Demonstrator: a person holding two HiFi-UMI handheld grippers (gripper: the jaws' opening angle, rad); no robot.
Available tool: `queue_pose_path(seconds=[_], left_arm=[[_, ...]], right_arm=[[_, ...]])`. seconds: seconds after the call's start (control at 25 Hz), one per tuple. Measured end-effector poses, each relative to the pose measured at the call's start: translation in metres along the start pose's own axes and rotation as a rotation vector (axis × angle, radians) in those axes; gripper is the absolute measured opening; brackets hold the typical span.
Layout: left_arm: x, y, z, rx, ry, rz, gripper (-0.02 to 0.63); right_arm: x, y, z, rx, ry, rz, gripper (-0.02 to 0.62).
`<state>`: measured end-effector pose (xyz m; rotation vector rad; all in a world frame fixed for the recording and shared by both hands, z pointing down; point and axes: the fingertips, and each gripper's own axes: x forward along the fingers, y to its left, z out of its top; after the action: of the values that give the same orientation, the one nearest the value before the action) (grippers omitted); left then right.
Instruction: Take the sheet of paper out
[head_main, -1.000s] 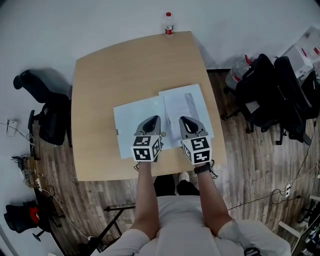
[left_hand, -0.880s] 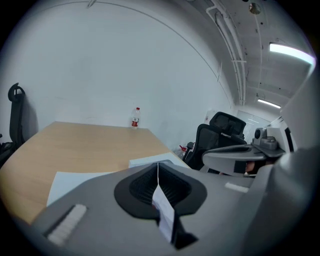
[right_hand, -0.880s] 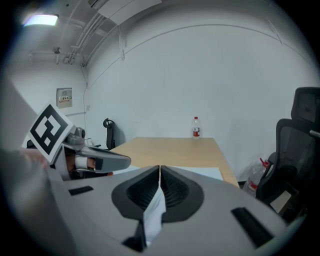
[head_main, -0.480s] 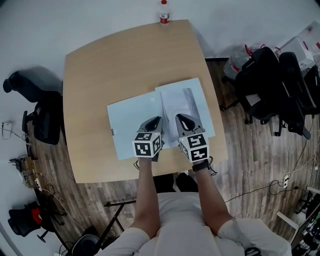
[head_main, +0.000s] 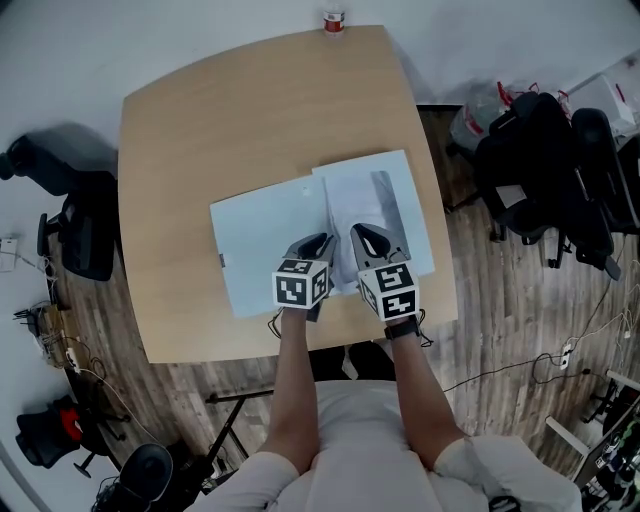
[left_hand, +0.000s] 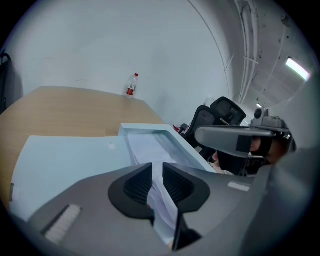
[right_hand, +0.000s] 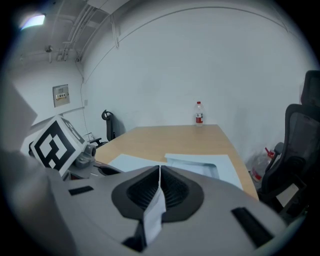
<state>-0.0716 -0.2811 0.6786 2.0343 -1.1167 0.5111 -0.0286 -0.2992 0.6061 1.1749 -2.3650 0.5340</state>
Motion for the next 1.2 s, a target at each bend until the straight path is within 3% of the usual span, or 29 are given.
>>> queue_pose_path(seconds=[0.4, 1.2], left_arm=[[0.032, -0.008, -0.03, -0.01, 0.13, -0.064, 0.098], [0.065, -0.004, -0.053, -0.073, 0.222, -0.109, 0.141]], right_arm=[[0.008, -0.014, -0.015, 0.035, 0.035, -0.027, 0.014], [0.018, -0.025, -0.031, 0.065, 0.075, -0.044, 0.014]])
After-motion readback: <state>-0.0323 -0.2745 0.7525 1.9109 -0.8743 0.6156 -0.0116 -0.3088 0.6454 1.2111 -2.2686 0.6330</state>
